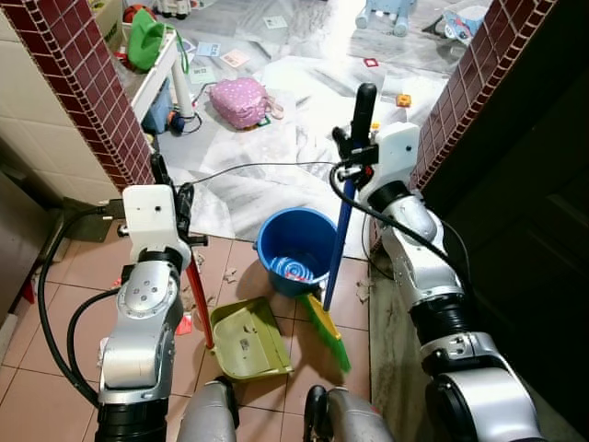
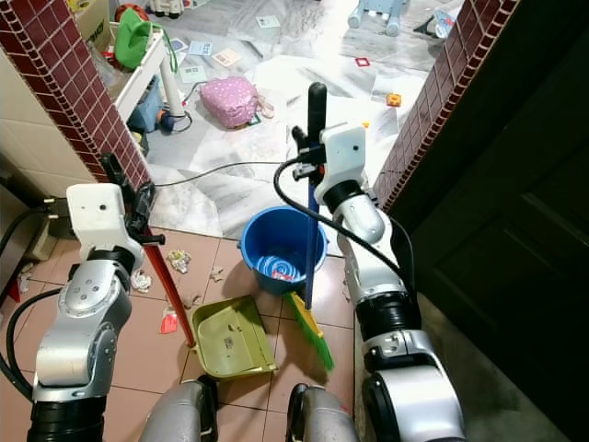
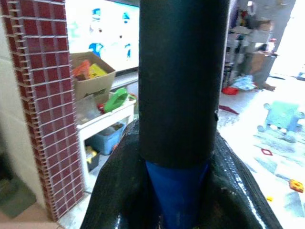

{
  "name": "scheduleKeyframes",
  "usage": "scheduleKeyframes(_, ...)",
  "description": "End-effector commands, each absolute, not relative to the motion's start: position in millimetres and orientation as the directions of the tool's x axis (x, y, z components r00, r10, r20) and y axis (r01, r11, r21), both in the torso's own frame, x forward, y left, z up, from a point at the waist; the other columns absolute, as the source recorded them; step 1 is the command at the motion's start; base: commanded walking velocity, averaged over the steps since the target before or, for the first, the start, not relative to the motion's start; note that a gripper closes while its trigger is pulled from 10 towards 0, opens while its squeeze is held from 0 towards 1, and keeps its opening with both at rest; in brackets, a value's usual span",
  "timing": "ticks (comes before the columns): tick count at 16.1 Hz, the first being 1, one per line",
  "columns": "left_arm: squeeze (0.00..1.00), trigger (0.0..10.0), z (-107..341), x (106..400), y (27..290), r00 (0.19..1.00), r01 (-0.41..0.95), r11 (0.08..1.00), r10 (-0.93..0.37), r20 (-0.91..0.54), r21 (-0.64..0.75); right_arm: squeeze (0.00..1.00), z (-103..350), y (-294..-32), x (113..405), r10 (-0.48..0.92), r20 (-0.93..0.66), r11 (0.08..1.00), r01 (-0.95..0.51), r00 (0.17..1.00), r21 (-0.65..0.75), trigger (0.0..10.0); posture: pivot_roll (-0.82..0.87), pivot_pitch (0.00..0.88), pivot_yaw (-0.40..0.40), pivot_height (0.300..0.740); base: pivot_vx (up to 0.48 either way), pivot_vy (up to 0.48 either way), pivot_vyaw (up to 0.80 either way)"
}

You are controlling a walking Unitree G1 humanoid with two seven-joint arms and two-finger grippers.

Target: Sweep floor

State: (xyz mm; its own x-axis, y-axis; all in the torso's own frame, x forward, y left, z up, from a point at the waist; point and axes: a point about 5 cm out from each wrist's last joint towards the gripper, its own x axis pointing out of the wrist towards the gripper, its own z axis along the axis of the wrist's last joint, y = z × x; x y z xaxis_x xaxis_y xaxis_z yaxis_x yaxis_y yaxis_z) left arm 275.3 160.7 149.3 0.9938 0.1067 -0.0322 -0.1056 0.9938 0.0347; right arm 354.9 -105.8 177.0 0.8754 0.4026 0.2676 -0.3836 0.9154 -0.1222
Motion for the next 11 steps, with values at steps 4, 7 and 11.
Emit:
scheduleKeyframes(4, 0.00, 10.0, 157.5, 273.5, 160.6, 0.994, -0.106, 0.994, 0.105, 0.016, 0.030, 0.00, 151.8, -113.7, 332.3, 0.580, 0.123, 0.814, -0.569, 0.805, -0.116, 10.0, 0.00, 0.162, -0.048, 0.740, 0.000, 0.000, 0.00)
scheduleKeyframes(7, 0.00, 10.0, 154.2, 272.0, 159.1, 0.996, -0.092, 0.995, 0.092, 0.003, 0.035, 0.00, 135.0, -135.4, 318.1, 0.609, 0.000, 0.783, -0.601, 0.793, -0.164, 10.0, 0.00, 0.160, -0.047, 0.740, 0.000, 0.000, 0.00)
scheduleKeyframes(11, 0.00, 10.0, 144.9, 263.8, 160.3, 0.997, -0.065, 0.996, 0.067, -0.028, 0.054, 0.00, 145.8, -167.1, 317.8, 0.454, 0.012, 0.867, -0.438, 0.891, -0.238, 10.0, 0.00, 0.161, -0.039, 0.740, 0.000, 0.000, 0.00)
